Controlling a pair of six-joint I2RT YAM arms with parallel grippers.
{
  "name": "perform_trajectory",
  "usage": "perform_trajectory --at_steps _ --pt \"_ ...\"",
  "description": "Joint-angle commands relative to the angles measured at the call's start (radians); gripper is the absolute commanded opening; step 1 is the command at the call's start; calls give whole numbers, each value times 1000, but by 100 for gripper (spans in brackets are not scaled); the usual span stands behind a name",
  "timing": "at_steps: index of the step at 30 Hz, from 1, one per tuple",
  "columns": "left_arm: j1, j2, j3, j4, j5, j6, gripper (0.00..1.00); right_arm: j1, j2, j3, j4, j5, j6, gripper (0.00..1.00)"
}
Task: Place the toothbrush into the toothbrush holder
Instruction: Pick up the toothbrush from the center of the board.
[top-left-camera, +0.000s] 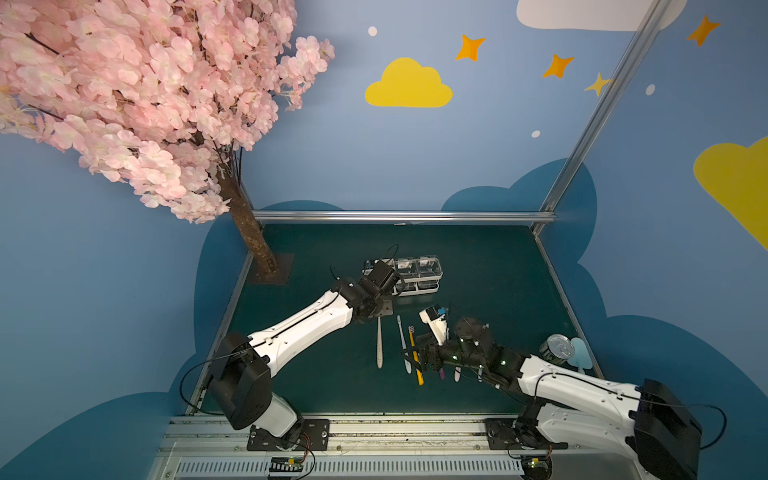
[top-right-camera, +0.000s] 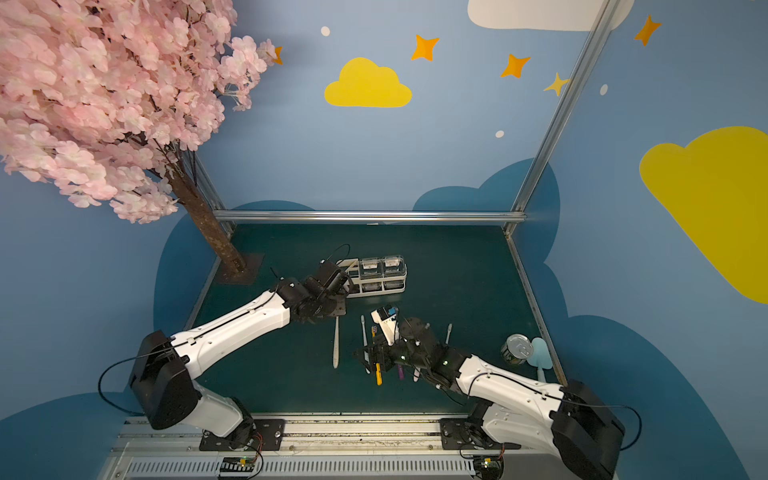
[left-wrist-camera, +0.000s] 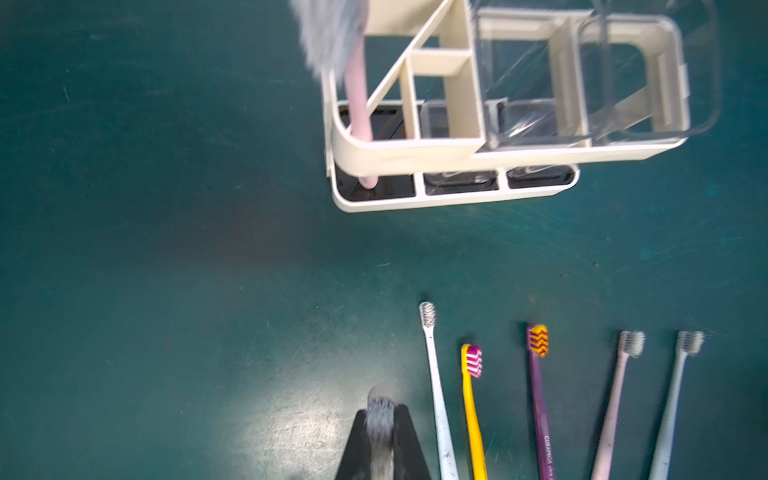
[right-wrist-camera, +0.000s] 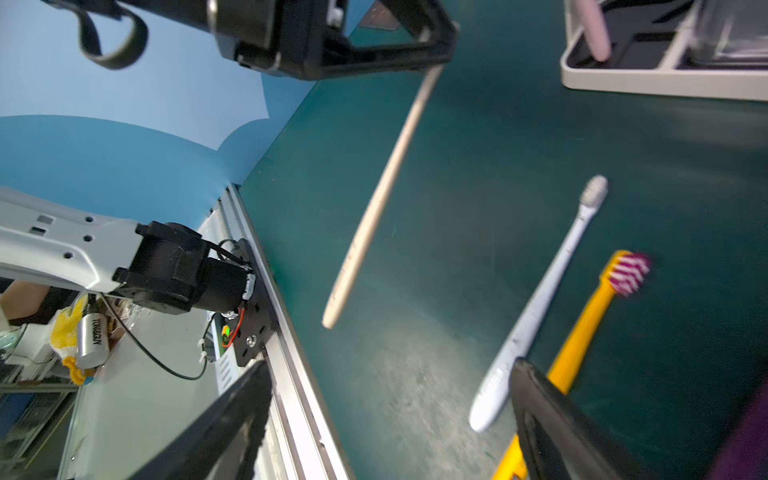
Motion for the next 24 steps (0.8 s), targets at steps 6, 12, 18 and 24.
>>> perform_trajectory --at_steps 6,12,18,24 --pt "-4 -62 -19 51 -13 30 2 48 173 110 54 21 0 85" --pt "-4 -111 -74 114 1 29 2 51 233 136 65 26 -1 80" --pt "-4 -130 -100 129 12 23 2 51 280 173 85 -7 1 66" --pt "-4 -146 -123 147 17 11 2 52 333 177 140 -39 24 53"
